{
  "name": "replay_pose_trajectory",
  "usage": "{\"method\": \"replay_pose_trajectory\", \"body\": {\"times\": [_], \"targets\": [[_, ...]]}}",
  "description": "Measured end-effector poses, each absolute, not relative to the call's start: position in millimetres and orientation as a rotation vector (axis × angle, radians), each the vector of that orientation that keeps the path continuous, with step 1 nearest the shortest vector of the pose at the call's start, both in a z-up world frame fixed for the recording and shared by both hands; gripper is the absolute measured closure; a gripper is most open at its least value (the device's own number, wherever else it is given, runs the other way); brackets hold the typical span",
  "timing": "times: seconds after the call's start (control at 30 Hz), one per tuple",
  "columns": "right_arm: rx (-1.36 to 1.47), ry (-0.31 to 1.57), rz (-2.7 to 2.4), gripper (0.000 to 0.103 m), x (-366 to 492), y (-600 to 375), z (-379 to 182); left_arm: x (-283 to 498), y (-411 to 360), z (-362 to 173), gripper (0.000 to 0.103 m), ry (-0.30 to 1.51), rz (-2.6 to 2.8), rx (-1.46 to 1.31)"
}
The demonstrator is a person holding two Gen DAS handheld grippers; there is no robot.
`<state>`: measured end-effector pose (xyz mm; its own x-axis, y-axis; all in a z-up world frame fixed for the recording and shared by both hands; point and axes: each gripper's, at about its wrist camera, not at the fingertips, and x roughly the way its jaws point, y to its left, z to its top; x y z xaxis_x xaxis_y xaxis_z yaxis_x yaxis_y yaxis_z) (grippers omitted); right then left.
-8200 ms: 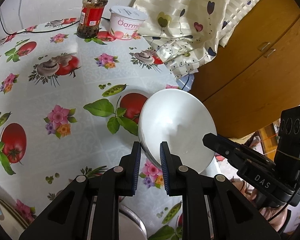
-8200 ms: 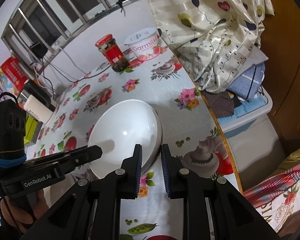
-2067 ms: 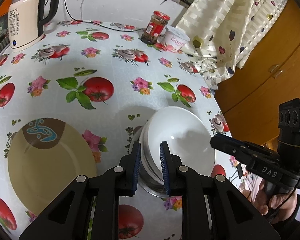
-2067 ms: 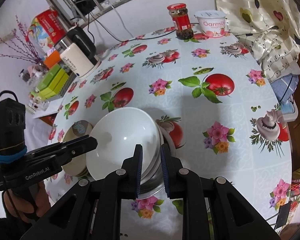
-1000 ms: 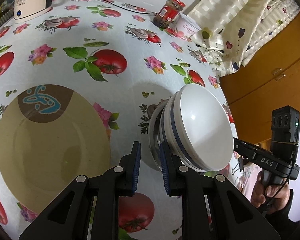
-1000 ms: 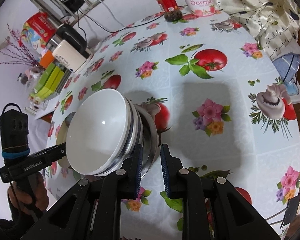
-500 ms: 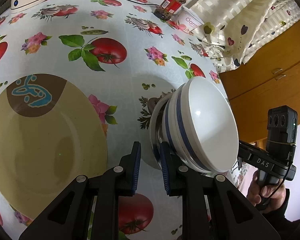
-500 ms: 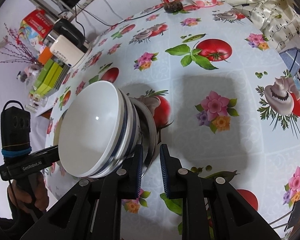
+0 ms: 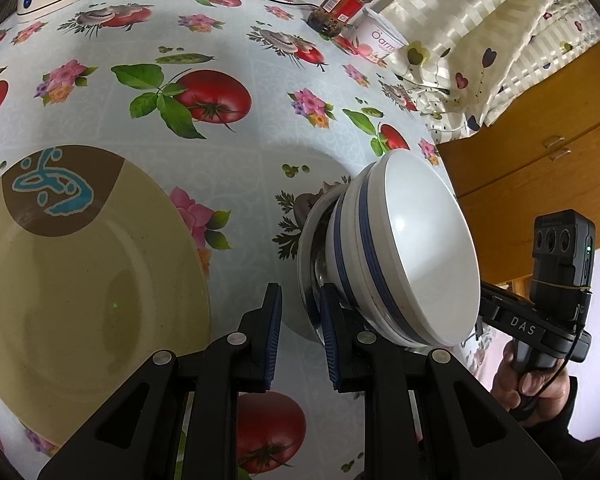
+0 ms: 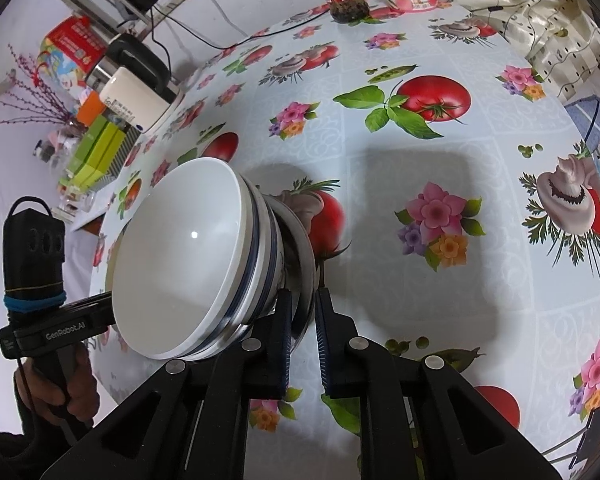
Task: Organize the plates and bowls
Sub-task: 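Lift the nested bowls with the left tool and carry them toward the beige plates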
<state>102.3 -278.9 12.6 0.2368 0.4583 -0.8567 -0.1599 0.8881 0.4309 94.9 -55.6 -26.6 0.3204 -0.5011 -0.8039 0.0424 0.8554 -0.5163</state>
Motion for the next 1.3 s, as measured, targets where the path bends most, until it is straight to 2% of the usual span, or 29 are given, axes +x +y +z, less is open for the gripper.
{"method": "replay_pose_trajectory", "body": {"times": [0.13, 1.3], "targets": [[0.276, 1.261, 0.433, 0.091, 102.5, -278.2, 13.0, 95.2, -58.1, -26.5, 0.091, 1.197, -0.392, -0.44], [0.263, 1.226, 0.44, 0.092, 101.6, -273.9, 27.2, 92.9, -61.8, -12.3, 0.092, 1.139, -0.382, -0.371]]}}
